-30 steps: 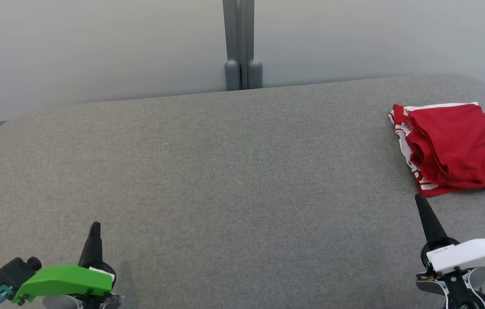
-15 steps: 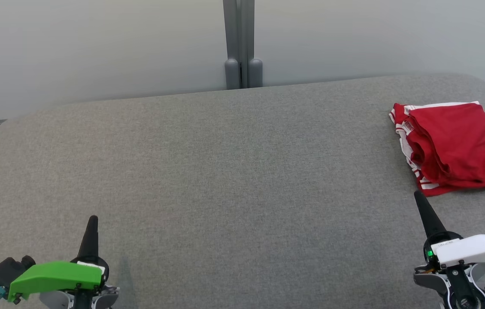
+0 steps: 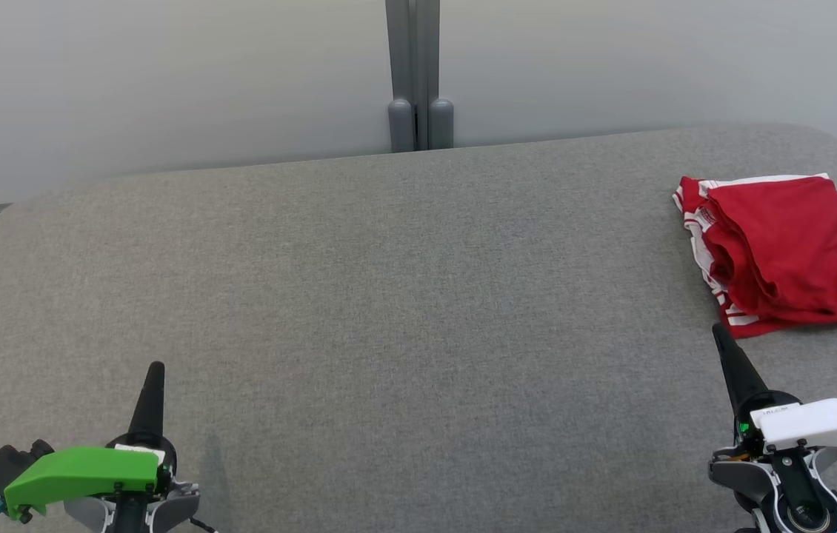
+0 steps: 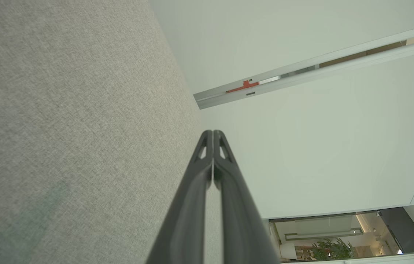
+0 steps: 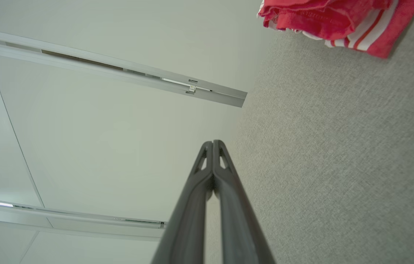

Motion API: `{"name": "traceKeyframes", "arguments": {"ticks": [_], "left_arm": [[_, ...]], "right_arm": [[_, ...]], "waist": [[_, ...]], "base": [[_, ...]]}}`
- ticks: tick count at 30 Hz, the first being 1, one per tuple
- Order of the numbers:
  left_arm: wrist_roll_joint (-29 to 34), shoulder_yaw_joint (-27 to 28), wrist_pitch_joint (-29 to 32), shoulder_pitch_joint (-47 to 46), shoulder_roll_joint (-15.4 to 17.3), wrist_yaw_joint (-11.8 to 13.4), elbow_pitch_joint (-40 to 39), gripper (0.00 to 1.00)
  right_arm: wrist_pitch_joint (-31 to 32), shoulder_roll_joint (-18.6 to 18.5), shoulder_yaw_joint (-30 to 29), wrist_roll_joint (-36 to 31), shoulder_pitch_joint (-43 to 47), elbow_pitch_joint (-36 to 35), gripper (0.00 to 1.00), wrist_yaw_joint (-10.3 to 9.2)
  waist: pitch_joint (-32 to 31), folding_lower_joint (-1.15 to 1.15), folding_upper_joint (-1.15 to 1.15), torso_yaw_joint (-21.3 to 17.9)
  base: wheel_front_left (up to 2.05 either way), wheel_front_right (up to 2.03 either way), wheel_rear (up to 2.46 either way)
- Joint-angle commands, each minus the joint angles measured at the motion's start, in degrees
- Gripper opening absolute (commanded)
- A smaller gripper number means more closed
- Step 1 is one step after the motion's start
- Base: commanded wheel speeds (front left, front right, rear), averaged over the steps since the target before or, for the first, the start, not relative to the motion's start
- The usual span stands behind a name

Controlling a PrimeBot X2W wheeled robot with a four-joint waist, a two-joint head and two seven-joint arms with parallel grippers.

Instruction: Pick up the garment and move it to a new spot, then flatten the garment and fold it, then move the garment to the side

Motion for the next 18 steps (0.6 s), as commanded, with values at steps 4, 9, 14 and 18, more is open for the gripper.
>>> {"name": "traceKeyframes", "arguments": {"ticks": [4,9,14,18], "left_arm": [[-2.6,1.0,0.7,-1.4,-0.2,-0.8,-0.2,0.0],[-4.5,1.5,1.2,-1.7,-0.5,-1.3,-0.1,0.0],[-6.7,2.2,1.7,-1.8,-0.8,-1.7,-0.1,0.0],[-8.0,2.6,2.1,-2.0,-1.0,-1.9,0.0,0.0]], "right_arm": [[0.5,0.1,-0.4,2.6,-1.4,0.5,0.0,0.04],[0.7,0.3,-0.6,4.7,-1.8,1.1,0.0,0.04],[0.9,0.6,-0.8,6.7,-2.2,1.6,0.0,0.04],[1.1,0.8,-0.9,8.1,-2.5,2.1,0.0,0.04]], "waist": [[0.1,0.0,0.0,0.0],[0.2,0.0,0.0,0.0],[0.2,0.0,0.0,0.1],[0.3,0.0,0.0,0.1]], "base": [[0.0,0.0,0.0],[0.0,0.0,0.0],[0.0,0.0,0.0],[0.0,0.0,0.0]]}}
